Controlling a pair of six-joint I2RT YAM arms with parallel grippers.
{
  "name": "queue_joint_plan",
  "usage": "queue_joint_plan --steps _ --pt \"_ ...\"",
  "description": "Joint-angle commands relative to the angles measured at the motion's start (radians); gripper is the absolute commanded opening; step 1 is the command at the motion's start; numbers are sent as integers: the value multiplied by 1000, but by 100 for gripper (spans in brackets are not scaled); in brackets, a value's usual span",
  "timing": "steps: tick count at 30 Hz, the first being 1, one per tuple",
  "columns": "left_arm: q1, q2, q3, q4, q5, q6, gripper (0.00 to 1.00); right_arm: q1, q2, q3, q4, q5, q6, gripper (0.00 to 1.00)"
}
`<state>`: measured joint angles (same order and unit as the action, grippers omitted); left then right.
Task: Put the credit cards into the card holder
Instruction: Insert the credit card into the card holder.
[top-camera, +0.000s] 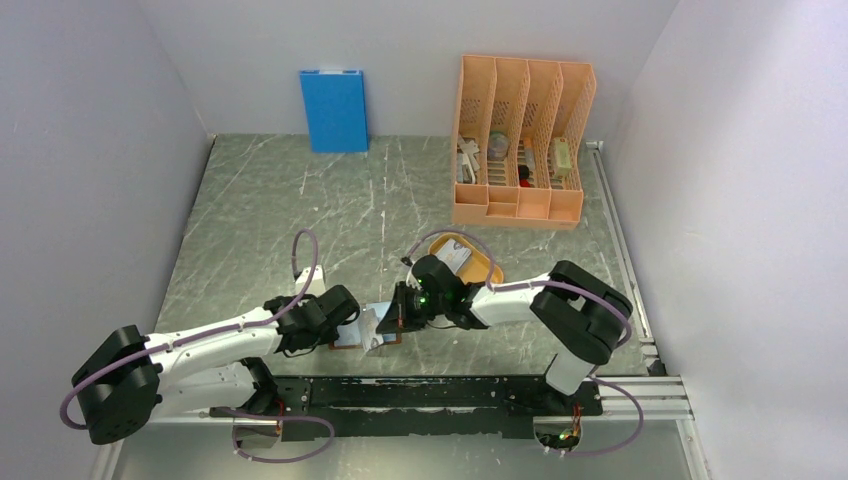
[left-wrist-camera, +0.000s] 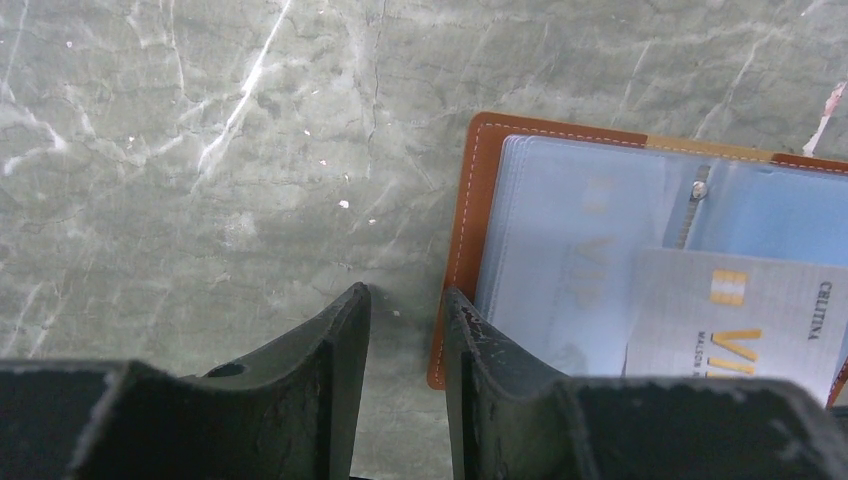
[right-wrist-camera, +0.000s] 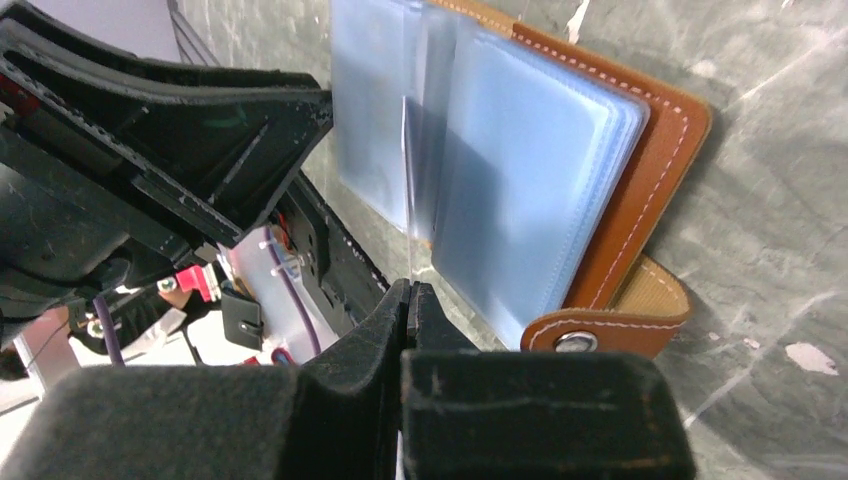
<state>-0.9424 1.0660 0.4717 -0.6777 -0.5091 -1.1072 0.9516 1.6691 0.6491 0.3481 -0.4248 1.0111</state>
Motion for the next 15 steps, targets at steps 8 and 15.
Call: queue_joint_plan --steps 8,15 --pt "4 5 -16 24 18 14 37 -11 77 22 77 10 53 0" --pt "5 6 -18 29 27 12 37 -11 83 7 105 42 93 0"
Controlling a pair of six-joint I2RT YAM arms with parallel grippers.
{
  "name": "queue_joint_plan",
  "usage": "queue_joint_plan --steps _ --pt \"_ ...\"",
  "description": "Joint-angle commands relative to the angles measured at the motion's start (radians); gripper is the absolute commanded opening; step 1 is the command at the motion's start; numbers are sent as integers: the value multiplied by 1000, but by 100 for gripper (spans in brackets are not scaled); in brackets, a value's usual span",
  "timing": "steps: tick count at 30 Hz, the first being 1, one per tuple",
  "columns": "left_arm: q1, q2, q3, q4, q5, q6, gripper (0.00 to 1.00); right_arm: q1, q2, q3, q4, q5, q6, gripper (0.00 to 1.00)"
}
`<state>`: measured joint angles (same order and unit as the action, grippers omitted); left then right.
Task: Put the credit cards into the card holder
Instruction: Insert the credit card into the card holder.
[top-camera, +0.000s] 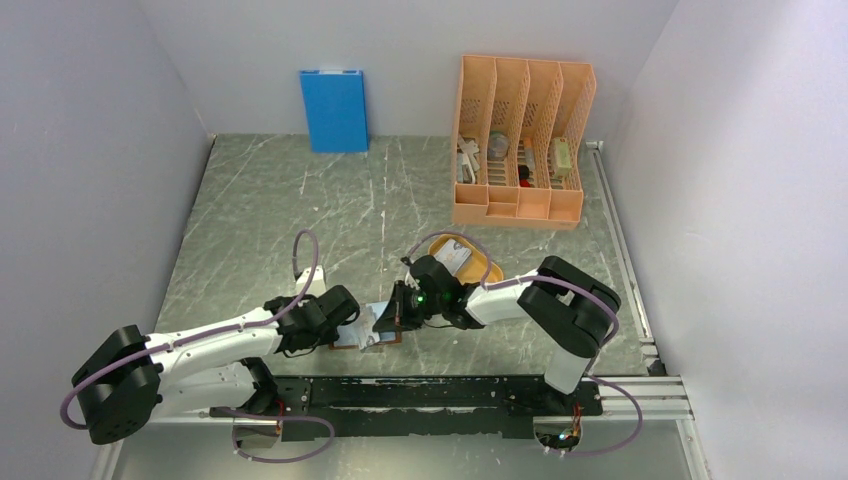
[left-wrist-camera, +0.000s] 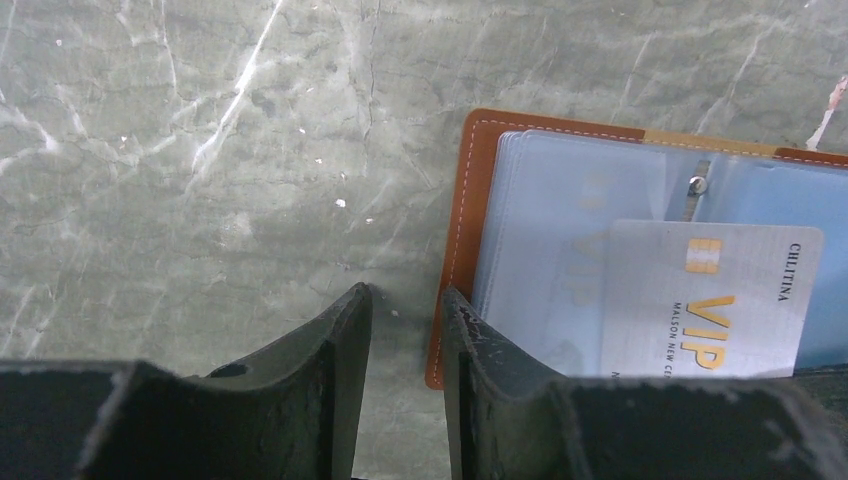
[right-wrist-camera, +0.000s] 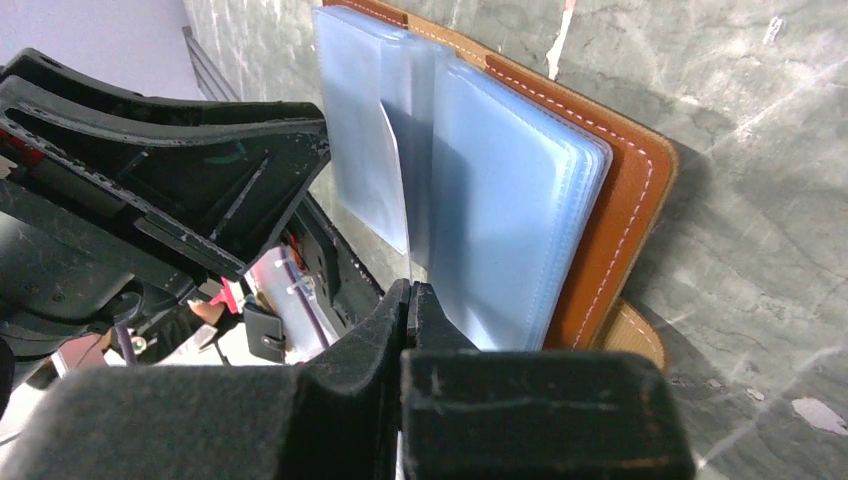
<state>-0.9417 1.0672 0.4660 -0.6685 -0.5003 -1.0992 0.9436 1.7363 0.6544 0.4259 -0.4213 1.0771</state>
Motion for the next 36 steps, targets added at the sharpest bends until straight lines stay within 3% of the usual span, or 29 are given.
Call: queue_joint_plan --steps 1,23,36 --pt "3 3 -13 20 19 4 37 -3 16 1 27 45 31 0" --pt "4 4 -25 32 37 2 36 -3 33 -27 45 117 106 0" --pt "4 0 -30 37 44 3 35 2 20 12 -10 128 46 0"
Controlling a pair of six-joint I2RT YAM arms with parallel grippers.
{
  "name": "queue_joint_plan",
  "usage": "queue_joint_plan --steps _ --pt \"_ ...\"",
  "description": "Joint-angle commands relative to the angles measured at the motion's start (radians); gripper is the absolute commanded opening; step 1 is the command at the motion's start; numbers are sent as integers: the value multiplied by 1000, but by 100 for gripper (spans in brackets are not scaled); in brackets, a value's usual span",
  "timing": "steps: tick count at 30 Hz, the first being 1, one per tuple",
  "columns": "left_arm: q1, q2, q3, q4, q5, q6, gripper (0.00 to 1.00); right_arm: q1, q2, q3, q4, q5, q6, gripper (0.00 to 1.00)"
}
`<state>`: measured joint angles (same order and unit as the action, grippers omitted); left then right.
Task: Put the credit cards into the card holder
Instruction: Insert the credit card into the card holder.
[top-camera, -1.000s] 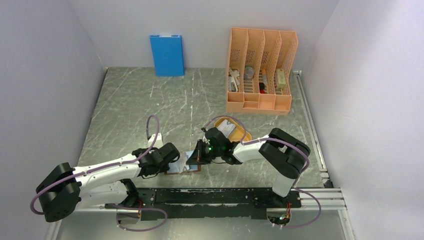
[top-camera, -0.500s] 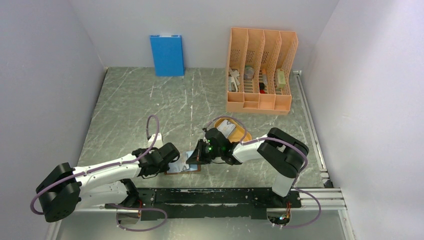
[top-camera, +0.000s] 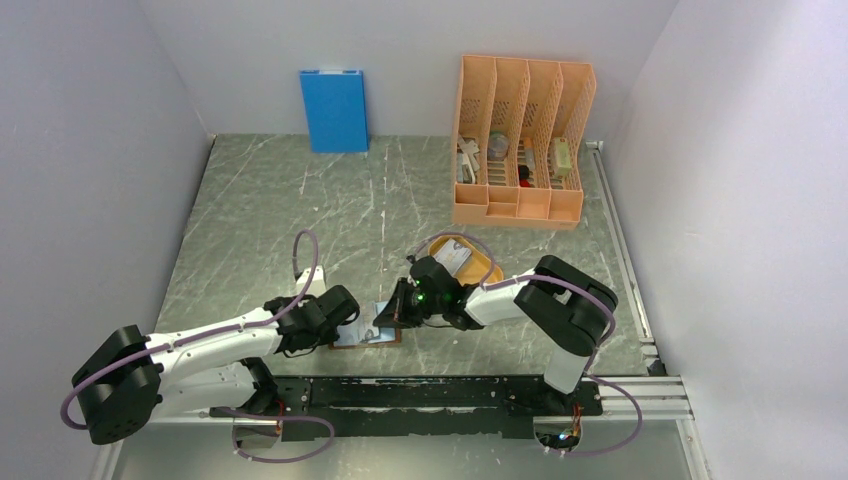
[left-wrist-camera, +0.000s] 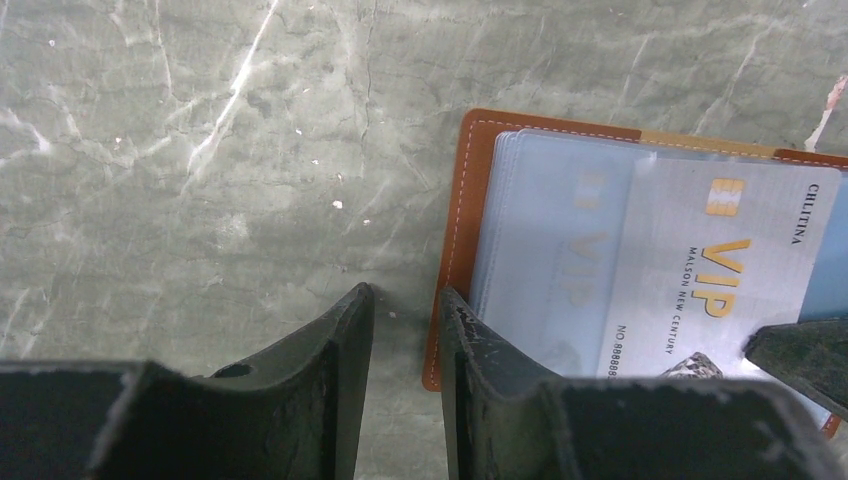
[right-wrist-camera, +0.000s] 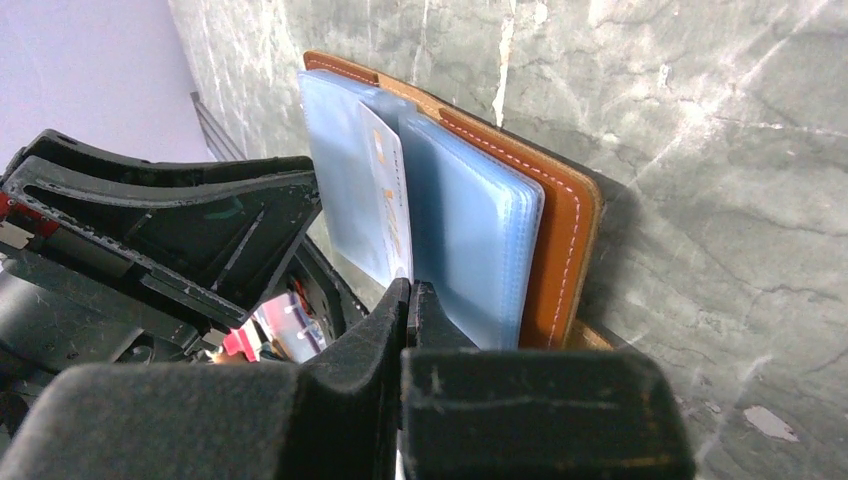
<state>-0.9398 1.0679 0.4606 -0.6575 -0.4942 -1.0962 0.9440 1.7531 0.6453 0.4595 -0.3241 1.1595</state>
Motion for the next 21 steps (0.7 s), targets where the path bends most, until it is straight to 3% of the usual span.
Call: queue_joint_plan --steps 1,21 --pt "1 1 -25 29 38 -1 35 4 7 24 -44 27 -39 0" --pt "1 5 -50 67 70 -2 35 49 54 71 -55 -11 -57 0"
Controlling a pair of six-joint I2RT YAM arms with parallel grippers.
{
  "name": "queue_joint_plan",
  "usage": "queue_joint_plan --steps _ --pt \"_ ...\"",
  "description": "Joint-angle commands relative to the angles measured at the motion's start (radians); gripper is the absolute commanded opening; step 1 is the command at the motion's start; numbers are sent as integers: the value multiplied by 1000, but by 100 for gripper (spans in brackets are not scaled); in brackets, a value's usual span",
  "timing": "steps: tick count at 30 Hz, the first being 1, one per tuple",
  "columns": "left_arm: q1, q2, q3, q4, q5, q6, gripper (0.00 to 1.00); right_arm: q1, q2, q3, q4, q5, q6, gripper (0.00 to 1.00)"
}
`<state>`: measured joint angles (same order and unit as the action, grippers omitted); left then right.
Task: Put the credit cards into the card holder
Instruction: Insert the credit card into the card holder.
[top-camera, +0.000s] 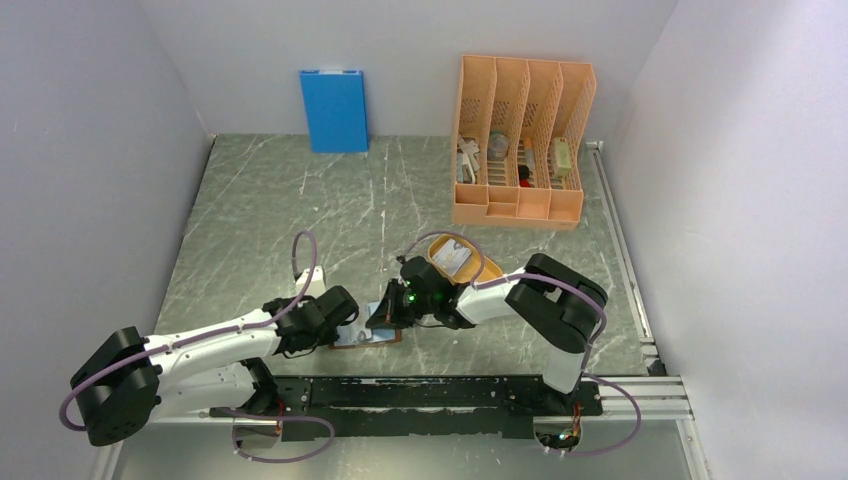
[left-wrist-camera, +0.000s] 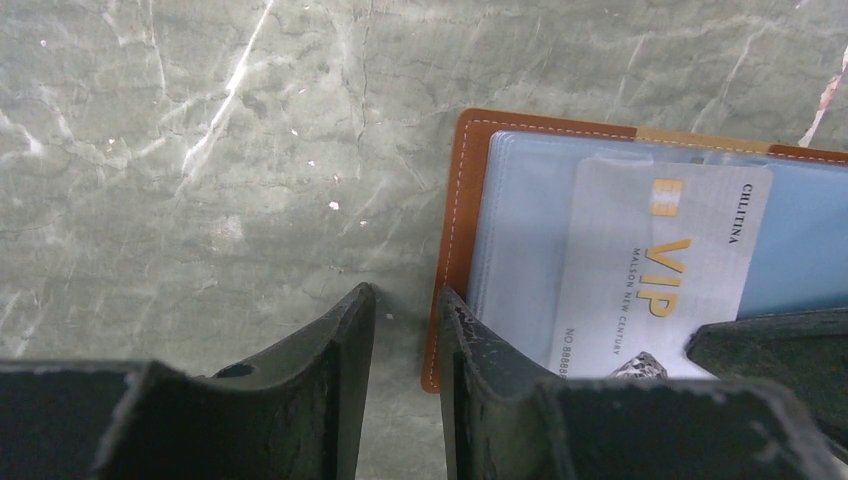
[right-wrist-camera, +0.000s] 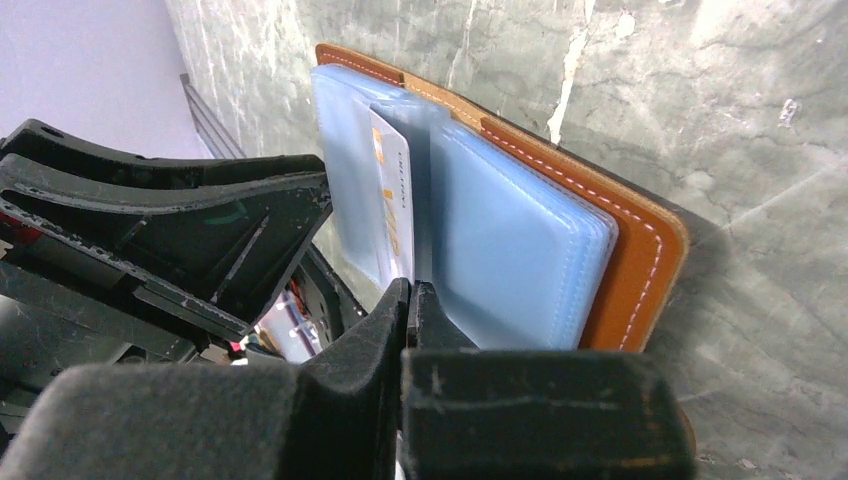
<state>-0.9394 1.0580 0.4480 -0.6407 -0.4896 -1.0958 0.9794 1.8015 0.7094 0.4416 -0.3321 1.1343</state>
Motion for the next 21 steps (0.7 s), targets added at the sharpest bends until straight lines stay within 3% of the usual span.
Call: queue_joint_plan --steps 1,3,11,21 --pt "1 14 -37 50 64 -3 35 14 1 8 -43 -2 -35 0" --pt "2 13 -38 51 64 -1 35 15 -6 16 -68 4 -45 2" --pt "1 15 -35 56 67 5 34 15 -23 34 -107 13 -66 35" --pt "1 21 -36 83 75 14 33 31 -4 92 -136 0 -108 38"
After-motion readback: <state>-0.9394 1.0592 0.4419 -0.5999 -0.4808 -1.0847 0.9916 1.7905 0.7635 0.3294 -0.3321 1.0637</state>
